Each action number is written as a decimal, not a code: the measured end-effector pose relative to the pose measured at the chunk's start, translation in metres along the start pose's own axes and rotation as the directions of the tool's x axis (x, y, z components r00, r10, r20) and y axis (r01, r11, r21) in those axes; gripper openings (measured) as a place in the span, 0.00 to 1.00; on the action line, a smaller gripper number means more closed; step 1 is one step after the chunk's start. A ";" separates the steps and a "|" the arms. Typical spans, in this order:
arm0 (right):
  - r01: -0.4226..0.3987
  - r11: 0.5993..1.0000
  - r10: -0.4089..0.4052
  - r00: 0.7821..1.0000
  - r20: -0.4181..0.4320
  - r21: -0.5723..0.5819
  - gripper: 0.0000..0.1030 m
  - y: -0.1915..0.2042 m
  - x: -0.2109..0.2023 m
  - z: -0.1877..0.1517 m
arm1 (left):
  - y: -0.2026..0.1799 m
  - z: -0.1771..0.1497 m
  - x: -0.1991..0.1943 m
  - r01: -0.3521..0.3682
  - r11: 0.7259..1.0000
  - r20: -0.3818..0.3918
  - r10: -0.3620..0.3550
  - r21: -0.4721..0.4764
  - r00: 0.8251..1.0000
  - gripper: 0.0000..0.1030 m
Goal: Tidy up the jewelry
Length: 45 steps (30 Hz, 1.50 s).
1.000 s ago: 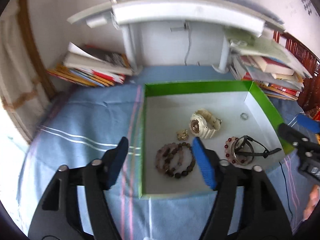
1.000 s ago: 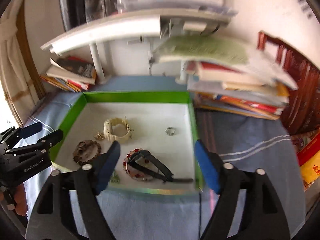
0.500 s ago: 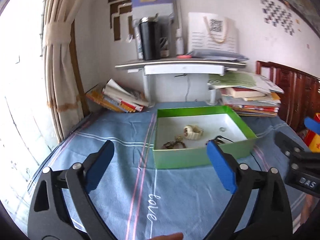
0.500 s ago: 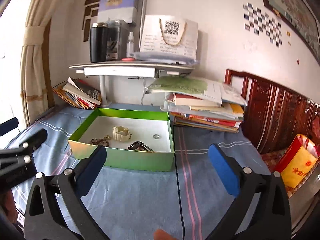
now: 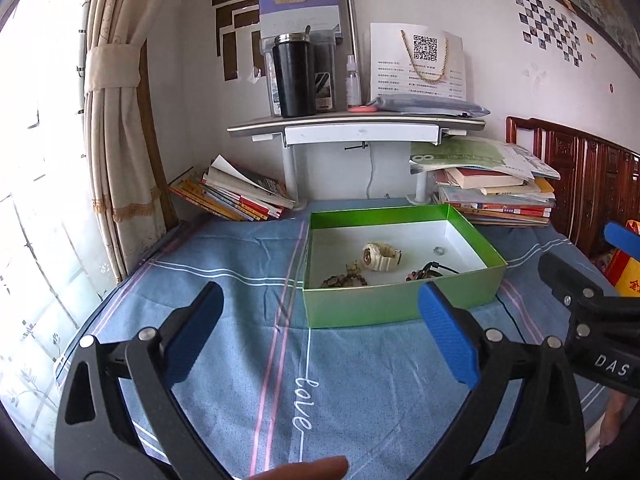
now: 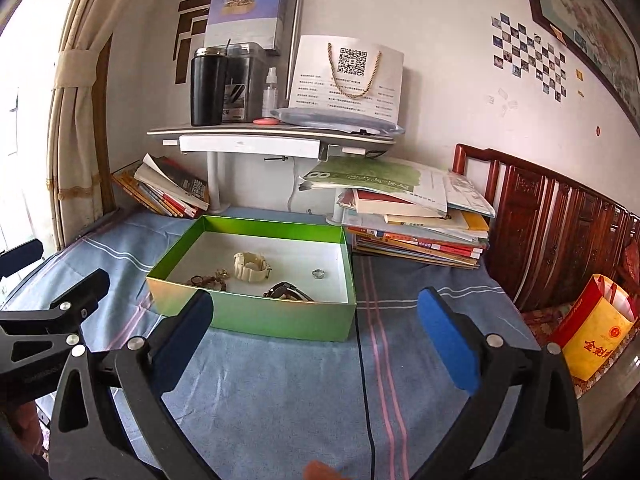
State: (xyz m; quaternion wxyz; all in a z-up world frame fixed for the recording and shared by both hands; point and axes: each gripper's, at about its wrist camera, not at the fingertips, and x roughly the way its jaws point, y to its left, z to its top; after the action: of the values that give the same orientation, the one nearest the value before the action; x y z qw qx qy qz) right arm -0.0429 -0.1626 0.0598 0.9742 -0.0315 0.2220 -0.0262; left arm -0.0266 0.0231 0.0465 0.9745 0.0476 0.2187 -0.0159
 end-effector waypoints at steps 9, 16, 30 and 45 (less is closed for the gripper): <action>0.004 1.000 -0.004 1.000 -0.009 0.002 0.97 0.000 0.003 -0.001 | 0.001 0.000 0.000 0.003 1.000 -0.002 -0.003 -0.004 1.000 0.95; 0.005 1.000 -0.005 1.000 -0.011 0.006 0.97 -0.001 0.003 -0.001 | 0.001 0.000 0.001 0.007 1.000 -0.008 -0.007 -0.007 1.000 0.95; 0.010 1.000 -0.009 1.000 -0.018 0.013 0.97 0.000 0.004 -0.003 | 0.000 0.000 0.000 0.007 1.000 -0.010 -0.007 -0.001 1.000 0.95; 0.009 1.000 -0.009 1.000 -0.017 0.012 0.97 -0.001 0.003 -0.003 | 0.001 0.000 0.001 0.007 1.000 -0.017 -0.007 0.002 1.000 0.95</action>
State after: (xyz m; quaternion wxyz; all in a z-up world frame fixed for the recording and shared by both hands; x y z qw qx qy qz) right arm -0.0414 -0.1640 0.0556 0.9723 -0.0262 0.2302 -0.0321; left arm -0.0257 0.0238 0.0463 0.9725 0.0482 0.2271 -0.0193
